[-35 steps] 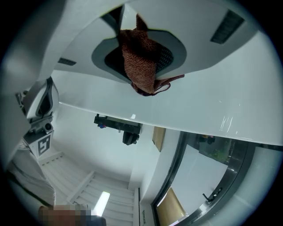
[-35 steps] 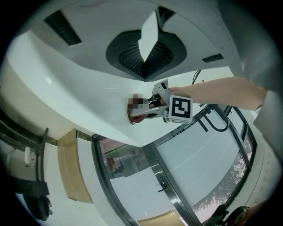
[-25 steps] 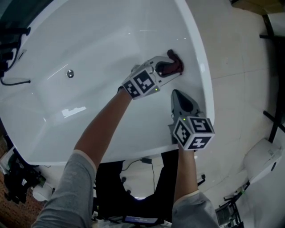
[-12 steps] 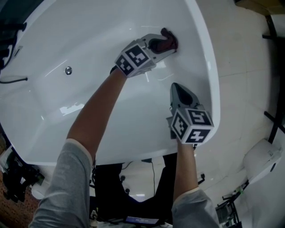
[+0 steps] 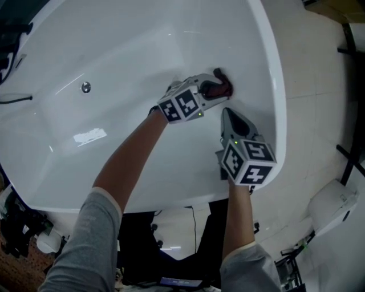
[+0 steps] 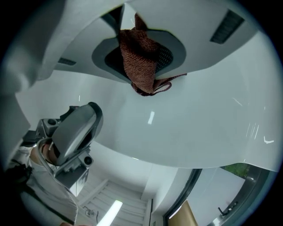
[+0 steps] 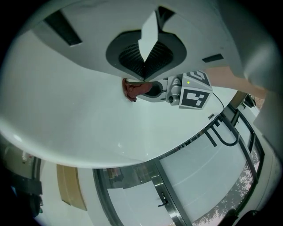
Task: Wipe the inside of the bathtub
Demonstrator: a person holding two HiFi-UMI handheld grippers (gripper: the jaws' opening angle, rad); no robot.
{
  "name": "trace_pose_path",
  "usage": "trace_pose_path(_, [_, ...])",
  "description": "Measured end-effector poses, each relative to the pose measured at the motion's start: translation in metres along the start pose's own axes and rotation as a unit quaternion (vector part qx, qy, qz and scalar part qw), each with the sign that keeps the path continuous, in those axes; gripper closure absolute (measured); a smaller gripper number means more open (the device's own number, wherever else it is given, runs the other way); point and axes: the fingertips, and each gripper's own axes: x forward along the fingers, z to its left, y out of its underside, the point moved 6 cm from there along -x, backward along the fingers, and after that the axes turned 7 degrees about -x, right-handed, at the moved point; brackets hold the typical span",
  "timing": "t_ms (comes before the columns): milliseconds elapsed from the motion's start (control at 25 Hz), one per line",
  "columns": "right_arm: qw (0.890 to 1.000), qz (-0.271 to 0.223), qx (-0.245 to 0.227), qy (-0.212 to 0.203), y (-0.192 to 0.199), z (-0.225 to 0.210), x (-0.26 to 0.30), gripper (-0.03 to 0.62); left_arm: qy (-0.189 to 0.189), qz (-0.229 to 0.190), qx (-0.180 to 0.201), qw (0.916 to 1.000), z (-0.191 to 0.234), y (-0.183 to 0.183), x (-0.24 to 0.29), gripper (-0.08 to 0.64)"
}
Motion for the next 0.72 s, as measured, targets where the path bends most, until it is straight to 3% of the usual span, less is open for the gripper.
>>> trace_pose_path(360, [1.0,0.002,-0.008,-0.009,-0.004,0.006,0.014,0.583,-0.085,-0.019,-0.027,0.9958,0.089,-0.01,-0.022,0.456])
trace_pose_path(520, [1.0,0.008,-0.013,-0.01,-0.002,0.008,0.022,0.583,-0.079,-0.033,-0.042,0.9955,0.084,-0.004,-0.021,0.457])
trace_pose_path(720, [1.0,0.015,-0.016,-0.007,-0.004,0.005,0.024,0.583,-0.039,0.004,-0.028,0.9989,0.033,0.028,-0.005,0.457])
